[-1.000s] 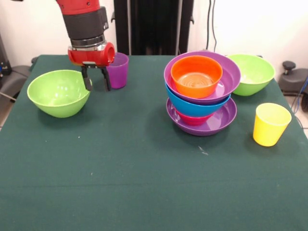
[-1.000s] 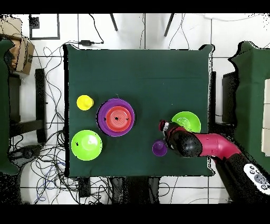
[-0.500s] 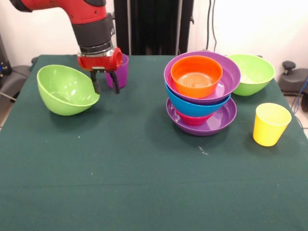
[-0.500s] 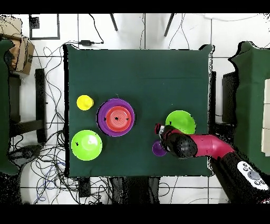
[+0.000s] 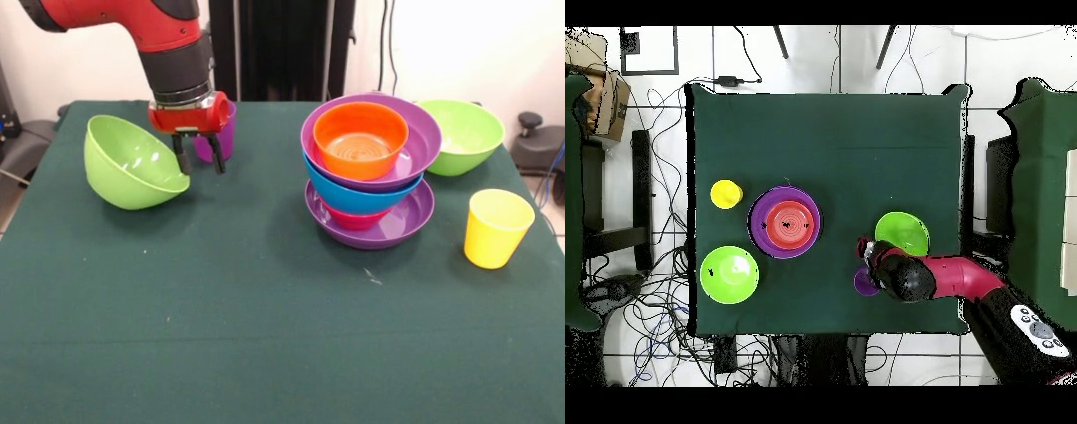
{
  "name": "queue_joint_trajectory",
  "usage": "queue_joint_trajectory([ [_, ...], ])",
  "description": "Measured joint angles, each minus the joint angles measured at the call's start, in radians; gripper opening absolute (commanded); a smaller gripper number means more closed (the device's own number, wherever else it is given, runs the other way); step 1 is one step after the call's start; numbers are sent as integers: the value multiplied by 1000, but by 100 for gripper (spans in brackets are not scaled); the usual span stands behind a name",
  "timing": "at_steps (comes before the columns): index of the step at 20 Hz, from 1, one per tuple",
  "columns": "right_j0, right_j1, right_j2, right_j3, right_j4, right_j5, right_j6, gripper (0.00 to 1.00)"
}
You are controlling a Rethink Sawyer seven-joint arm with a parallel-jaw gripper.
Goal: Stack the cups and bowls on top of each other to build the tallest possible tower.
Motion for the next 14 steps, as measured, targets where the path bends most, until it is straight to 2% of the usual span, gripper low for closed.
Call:
queue_joint_trajectory([
  [6,-4,-26,1,3,0,0,0,100],
  [14,-20,-142,25,8,33,8,0,100],
])
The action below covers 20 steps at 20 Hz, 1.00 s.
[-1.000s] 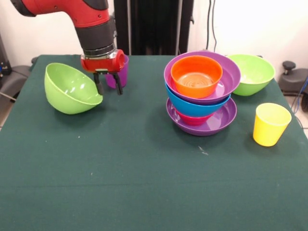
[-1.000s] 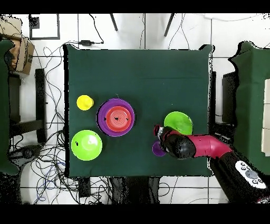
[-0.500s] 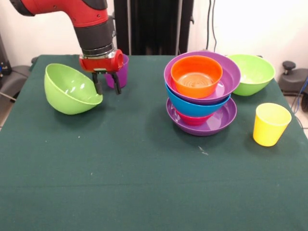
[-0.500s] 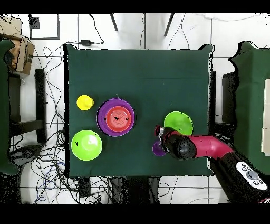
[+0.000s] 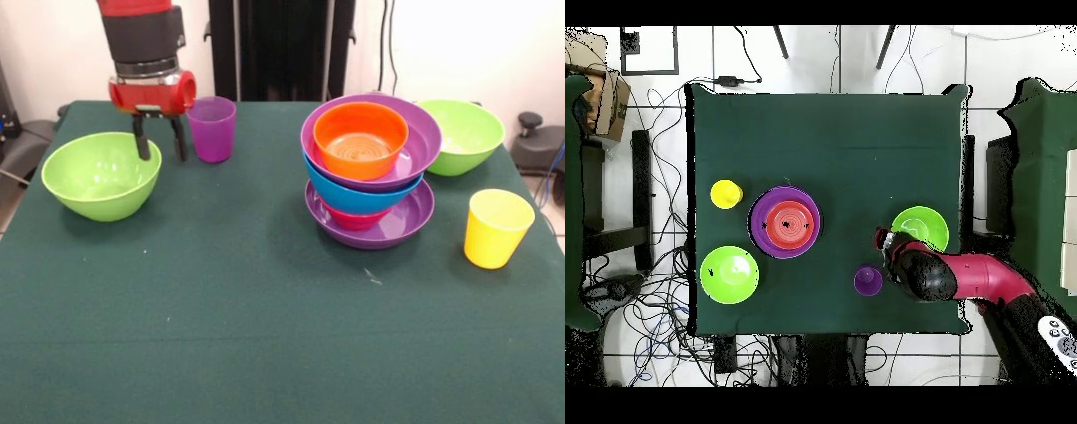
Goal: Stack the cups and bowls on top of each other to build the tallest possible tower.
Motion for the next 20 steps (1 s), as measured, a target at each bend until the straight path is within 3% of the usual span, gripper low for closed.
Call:
queue_joint_trajectory([
  [7,-6,-36,20,0,20,7,0,100],
  [20,-6,30,20,-9,20,7,0,100],
])
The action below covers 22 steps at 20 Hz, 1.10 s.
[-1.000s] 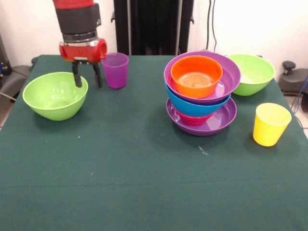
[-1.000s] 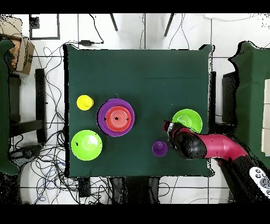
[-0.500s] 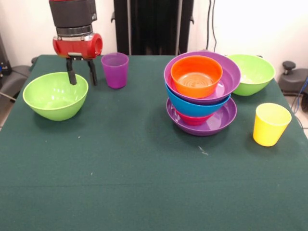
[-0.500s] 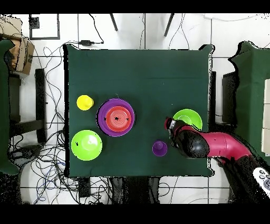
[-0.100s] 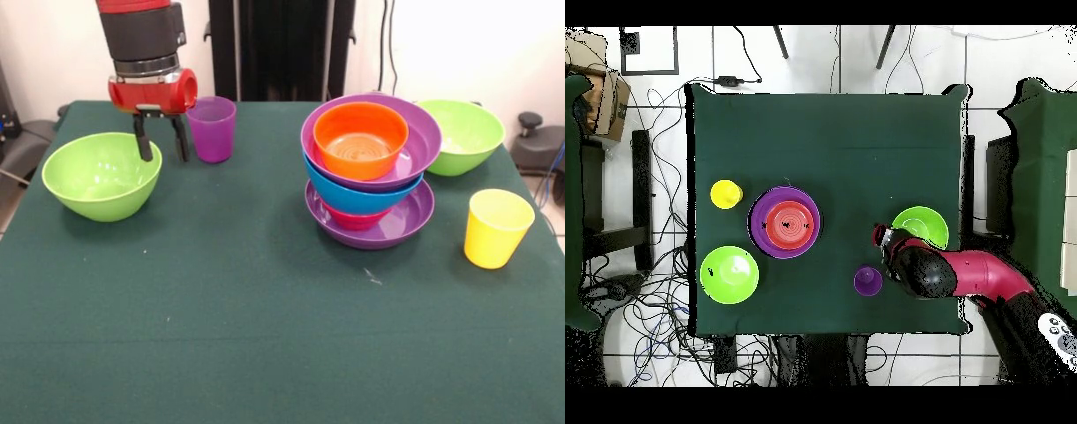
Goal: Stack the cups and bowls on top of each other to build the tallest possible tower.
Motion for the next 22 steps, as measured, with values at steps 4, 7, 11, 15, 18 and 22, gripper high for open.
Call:
queue_joint_trajectory([
  [4,-1,34,0,-18,-7,0,0,100],
  [7,1,35,0,-23,-9,0,0,100],
  [11,8,28,-7,-35,-18,0,0,100],
  [15,28,28,-30,-61,-55,0,0,100],
  [18,36,25,-38,-67,-66,0,0,100],
  [22,49,10,-53,-68,-71,0,0,100],
])
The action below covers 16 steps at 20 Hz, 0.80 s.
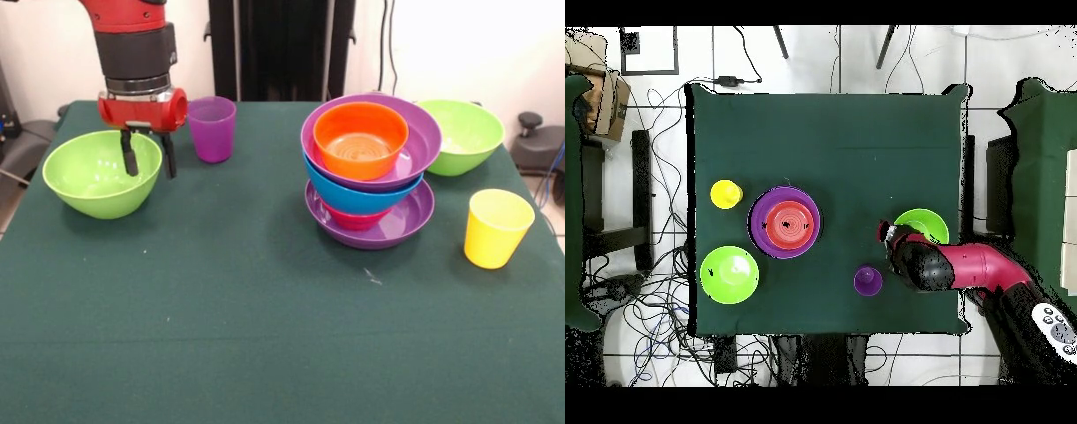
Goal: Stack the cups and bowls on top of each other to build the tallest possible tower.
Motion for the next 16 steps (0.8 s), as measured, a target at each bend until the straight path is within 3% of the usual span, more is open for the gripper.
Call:
queue_joint_trajectory([
  [5,2,7,-16,-24,-17,0,0,100],
  [16,-33,170,-19,-112,-93,-14,0,100],
])
